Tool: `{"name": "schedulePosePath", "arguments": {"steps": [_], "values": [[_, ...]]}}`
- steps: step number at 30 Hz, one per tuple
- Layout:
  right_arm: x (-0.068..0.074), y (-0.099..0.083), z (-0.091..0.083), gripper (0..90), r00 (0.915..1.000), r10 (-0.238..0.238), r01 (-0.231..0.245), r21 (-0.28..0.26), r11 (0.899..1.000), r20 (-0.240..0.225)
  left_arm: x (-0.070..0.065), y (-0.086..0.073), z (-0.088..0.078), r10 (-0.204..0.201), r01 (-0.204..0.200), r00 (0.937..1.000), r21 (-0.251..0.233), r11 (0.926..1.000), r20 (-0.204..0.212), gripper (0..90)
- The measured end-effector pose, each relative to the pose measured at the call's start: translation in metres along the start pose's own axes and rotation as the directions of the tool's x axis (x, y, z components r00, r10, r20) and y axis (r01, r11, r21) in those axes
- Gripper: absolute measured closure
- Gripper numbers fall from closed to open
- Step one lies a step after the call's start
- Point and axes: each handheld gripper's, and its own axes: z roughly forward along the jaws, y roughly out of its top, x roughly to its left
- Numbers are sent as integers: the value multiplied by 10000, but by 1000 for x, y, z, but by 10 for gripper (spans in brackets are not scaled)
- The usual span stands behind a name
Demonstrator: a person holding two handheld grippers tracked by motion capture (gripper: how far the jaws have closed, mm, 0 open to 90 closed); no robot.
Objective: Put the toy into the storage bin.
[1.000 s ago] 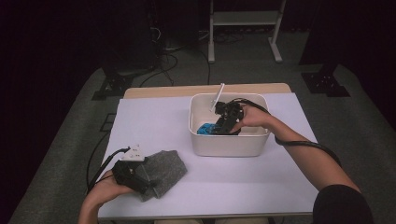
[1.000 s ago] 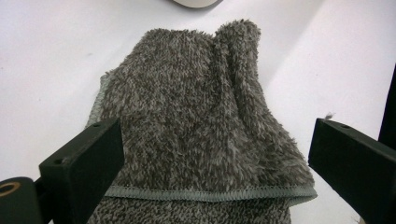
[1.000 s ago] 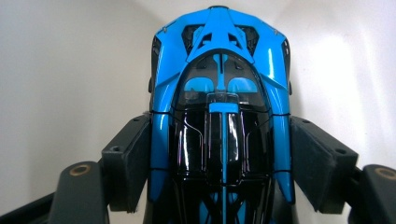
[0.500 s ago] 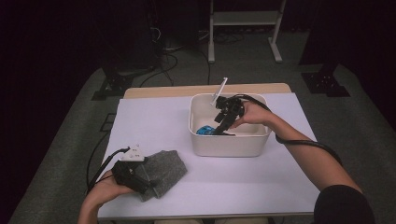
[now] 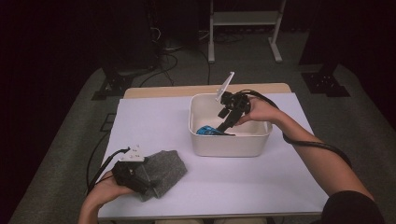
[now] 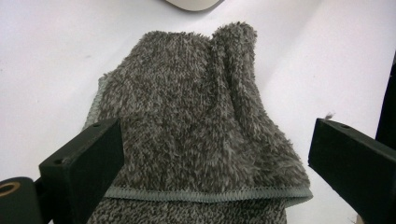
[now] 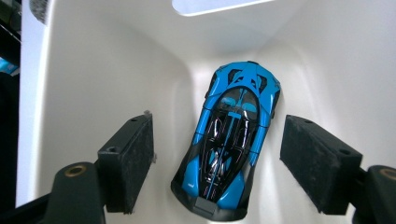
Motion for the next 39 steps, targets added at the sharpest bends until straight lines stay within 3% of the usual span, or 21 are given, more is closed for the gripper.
{"name": "schedulePosePath", "arguments": {"steps": [12, 19, 39], "values": [[14, -1, -30, 239, 9993, 15, -5, -289, 9996, 362, 0, 0, 1, 86, -86, 10000, 59, 9999, 1, 29], [20, -3, -48, 235, 9978, -71, 102, -477, 9988, 657, 1, -2, -1, -68, 68, 10000, -63, 10000, -41, 29], [33, -25, -90, 223, 9913, 370, -256, -908, 9955, 1261, 2, -2, 0, -60, 60, 10000, -96, 9999, 7, 29]]}}
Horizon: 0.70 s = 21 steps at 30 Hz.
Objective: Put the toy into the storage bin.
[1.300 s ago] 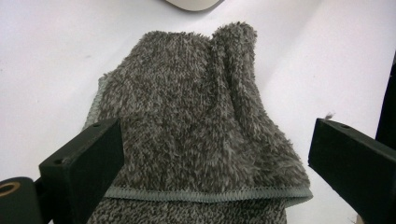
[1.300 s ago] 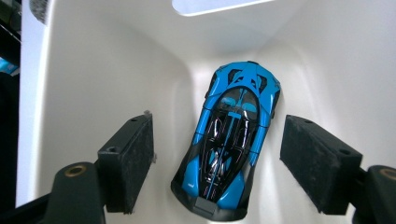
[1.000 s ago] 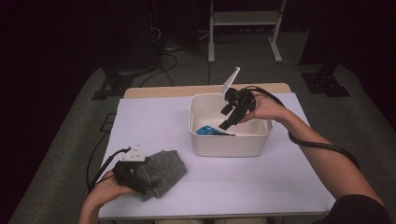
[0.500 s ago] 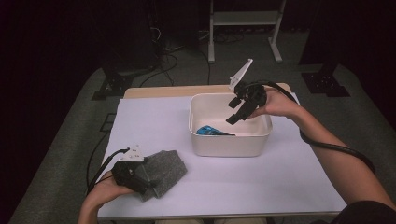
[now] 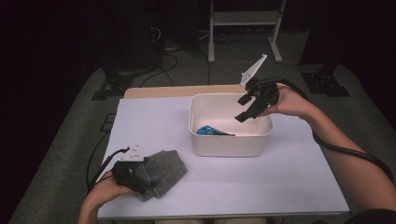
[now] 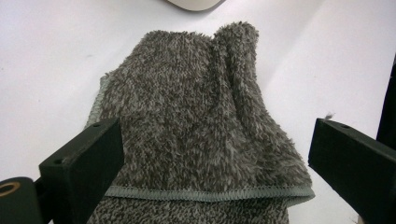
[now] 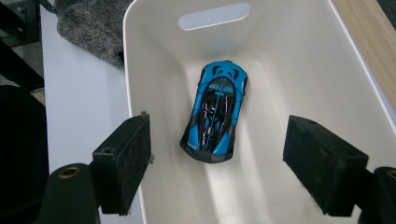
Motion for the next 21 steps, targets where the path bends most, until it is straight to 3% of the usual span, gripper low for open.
{"name": "schedulePosePath", "arguments": {"steps": [21], "values": [[9, -33, -36, 210, 9973, 505, -484, -402, 9980, 526, 1, -1, 4, 2, -3, 10000, 99, 10000, 89, 29]]}}
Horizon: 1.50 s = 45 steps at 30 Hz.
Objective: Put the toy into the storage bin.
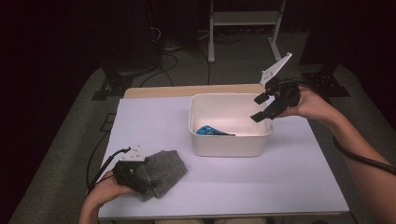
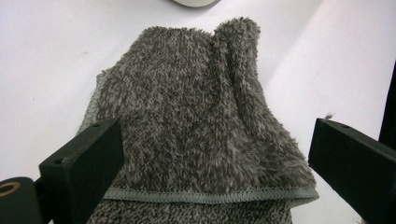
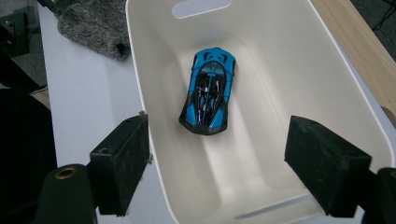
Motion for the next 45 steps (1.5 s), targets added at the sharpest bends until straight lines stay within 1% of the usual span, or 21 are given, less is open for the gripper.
{"name": "schedulePosePath", "arguments": {"steps": [7, 13, 18, 22, 24, 30, 33, 37, 39, 41, 42, 44, 45], "values": [[1, -17, -11, 208, 9993, 327, -325, -104, 9994, 153, 0, 1, 1, 46, -46, 10000, 40, 10000, 41, 29], [4, -30, -22, 203, 9982, 500, -491, -276, 9984, 318, 0, 1, 2, 97, -98, 9999, 73, 9999, 60, 29], [6, -42, -26, 199, 9966, 729, -715, -361, 9968, 380, -1, 0, 3, 57, -57, 10000, 54, 10000, 73, 29], [6, -53, -26, 196, 9957, 853, -836, -441, 9955, 372, -1, 1, 4, 99, -99, 9999, 78, 9999, 73, 29], [7, -58, -26, 194, 9945, 976, -957, -484, 9942, 373, -1, 1, 3, 72, -72, 10000, -1, 10000, 69, 29], [9, -75, -23, 187, 9906, 1333, -1312, -629, 9894, 293, -1, 0, 3, 47, -47, 10000, -35, 10000, -6, 29], [9, -82, -22, 177, 9886, 1492, -1475, -670, 9868, 210, -2, 1, 5, 81, -81, 9999, 26, 10000, 86, 29], [11, -91, -20, 178, 9873, 1574, -1555, -713, 9853, 219, -5, 3, 7, 195, -196, 9997, 53, 9998, 151, 29], [12, -95, -18, 177, 9860, 1655, -1636, -755, 9836, 193, -5, 4, 8, 175, -175, 9997, 19, 9998, 160, 29], [12, -100, -17, 177, 9856, 1680, -1663, -728, 9834, 178, -5, 4, 8, 219, -220, 9996, 89, 9997, 162, 29], [12, -102, -16, 177, 9851, 1707, -1689, -713, 9831, 197, -5, 3, 9, 150, -151, 9997, 69, 9999, 175, 29], [13, -107, -14, 176, 9832, 1815, -1798, -707, 9812, 175, -5, 3, 10, 138, -140, 9997, 97, 9999, 202, 29], [13, -110, -13, 172, 9833, 1812, -1795, -721, 9811, 186, -5, 3, 9, 182, -184, 9996, 142, 9997, 194, 29]]}}
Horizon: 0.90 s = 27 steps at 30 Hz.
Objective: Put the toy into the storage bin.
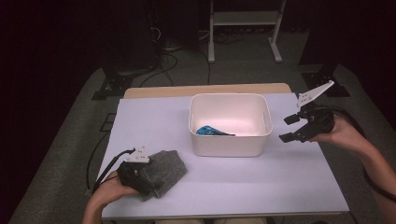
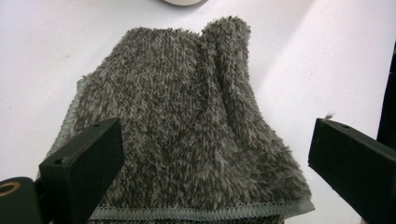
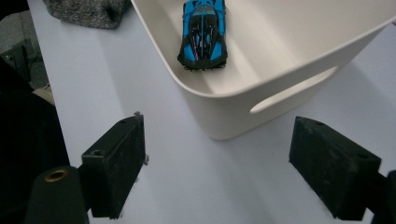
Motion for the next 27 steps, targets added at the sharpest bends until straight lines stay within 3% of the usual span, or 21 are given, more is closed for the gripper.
{"name": "schedulePosePath", "arguments": {"steps": [27], "values": [[2, -51, 33, 167, 9958, 820, -827, -157, 9965, -405, -1, -1, -6, -68, 66, 9998, -129, 9999, -185, 29]]}}
